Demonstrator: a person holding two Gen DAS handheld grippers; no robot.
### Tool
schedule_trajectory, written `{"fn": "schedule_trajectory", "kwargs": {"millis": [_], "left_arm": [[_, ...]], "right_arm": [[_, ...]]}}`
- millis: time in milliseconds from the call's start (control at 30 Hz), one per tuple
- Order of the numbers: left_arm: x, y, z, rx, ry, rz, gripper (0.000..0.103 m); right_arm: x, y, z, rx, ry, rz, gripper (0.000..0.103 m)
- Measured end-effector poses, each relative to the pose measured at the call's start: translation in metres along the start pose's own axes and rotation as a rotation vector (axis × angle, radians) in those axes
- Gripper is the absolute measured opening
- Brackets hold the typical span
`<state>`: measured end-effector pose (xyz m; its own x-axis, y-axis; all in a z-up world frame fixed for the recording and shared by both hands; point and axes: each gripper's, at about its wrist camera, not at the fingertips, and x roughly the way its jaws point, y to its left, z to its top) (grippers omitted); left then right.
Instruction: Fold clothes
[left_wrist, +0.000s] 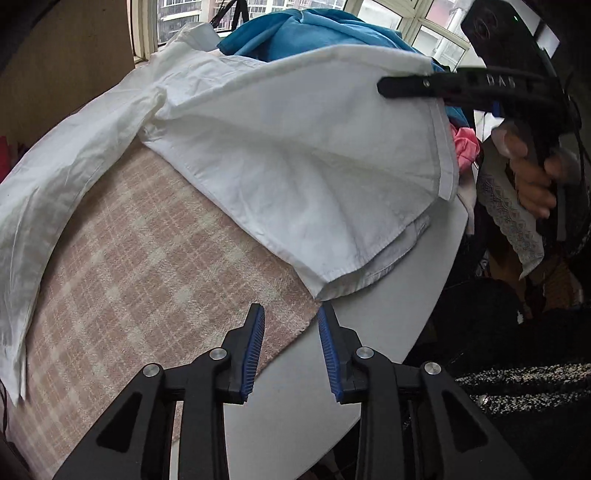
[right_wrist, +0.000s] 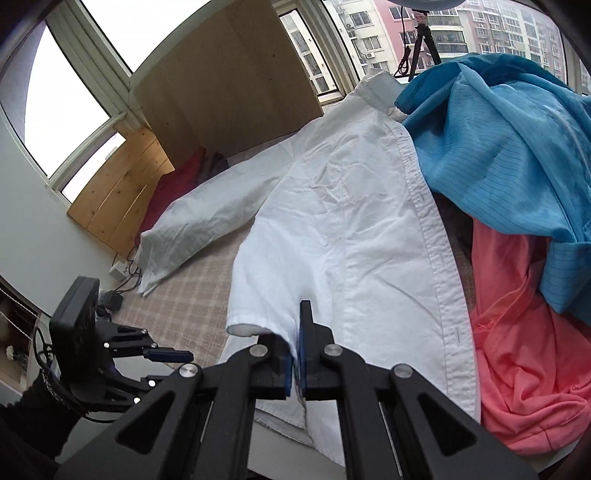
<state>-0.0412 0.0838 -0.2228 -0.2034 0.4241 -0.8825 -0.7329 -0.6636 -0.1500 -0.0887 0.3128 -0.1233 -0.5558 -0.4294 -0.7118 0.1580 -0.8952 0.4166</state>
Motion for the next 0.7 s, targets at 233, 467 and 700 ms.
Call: {"fn": "schedule_trajectory", "kwargs": {"millis": [233,467,700], "left_arm": [[0.02,-0.006,0.009,-0.025,-0.032,0.018,0.029],[0.017,0.002,0.021,-0.122,-0.102,-0.012,0.004],[-0.015,0.018,0.015,-0.269,-0.219,-0.037,0.003]], "right_arm": [[-0.003,0.007,0.009,-0.039,0.017,0.009,0.002],[-0.003,0.003,0.009,-0.041,0.023,0.01,0.002],[-0.008,0.01,0.013,-0.049,0.012,0.034,0.002]]}}
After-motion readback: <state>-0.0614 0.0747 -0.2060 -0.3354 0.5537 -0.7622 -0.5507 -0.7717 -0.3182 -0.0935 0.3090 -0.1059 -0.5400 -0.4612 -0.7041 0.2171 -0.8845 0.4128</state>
